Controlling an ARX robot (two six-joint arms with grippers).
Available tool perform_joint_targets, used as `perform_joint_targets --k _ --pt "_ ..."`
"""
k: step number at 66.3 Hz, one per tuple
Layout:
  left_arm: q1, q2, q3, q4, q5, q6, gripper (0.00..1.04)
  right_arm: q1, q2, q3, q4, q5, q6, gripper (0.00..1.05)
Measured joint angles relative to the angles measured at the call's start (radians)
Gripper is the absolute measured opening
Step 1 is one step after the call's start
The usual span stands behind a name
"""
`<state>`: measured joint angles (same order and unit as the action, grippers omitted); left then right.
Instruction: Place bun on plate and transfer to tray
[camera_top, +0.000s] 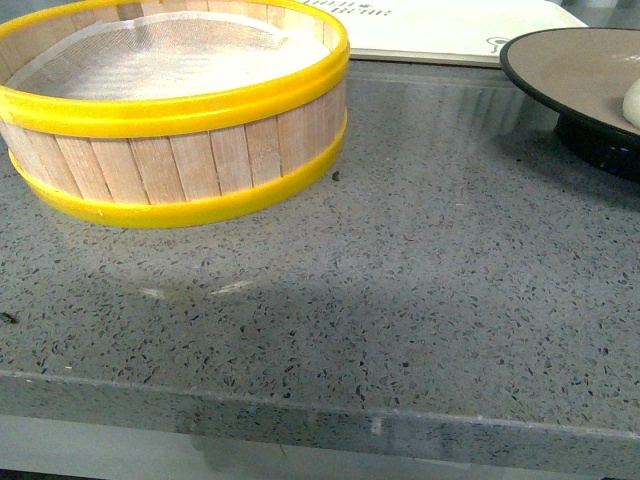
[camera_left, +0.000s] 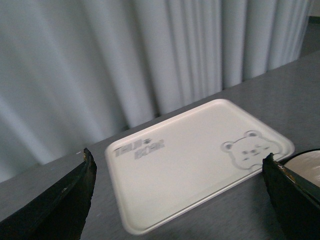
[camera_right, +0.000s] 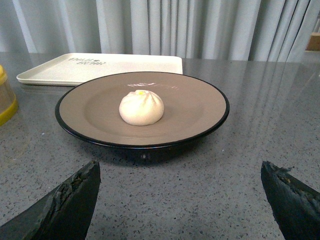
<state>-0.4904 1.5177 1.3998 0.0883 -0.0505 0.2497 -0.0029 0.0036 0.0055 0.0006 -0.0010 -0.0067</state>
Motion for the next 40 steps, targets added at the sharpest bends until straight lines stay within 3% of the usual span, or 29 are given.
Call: perform_joint_targets --k 18,23,31,40 --pt "0.256 -0.361 -0.370 -0.006 0.077 -0.019 0.98 0.000 0.000 0.000 0.000 0.000 0.000 0.96" --pt "0.320 -0.444 -0.482 0.087 -0.058 -0.128 0.84 0.000 0.000 0.000 0.000 0.000 0.000 0.96" --pt "0.449 -0.600 -0.743 0.202 0.015 -0.219 0.57 0.000 0.000 0.000 0.000 0.000 0.000 0.96" --pt "0.488 -0.675 -0.920 0.270 0.044 -0.237 0.31 0.000 0.000 0.000 0.000 0.000 0.000 0.96"
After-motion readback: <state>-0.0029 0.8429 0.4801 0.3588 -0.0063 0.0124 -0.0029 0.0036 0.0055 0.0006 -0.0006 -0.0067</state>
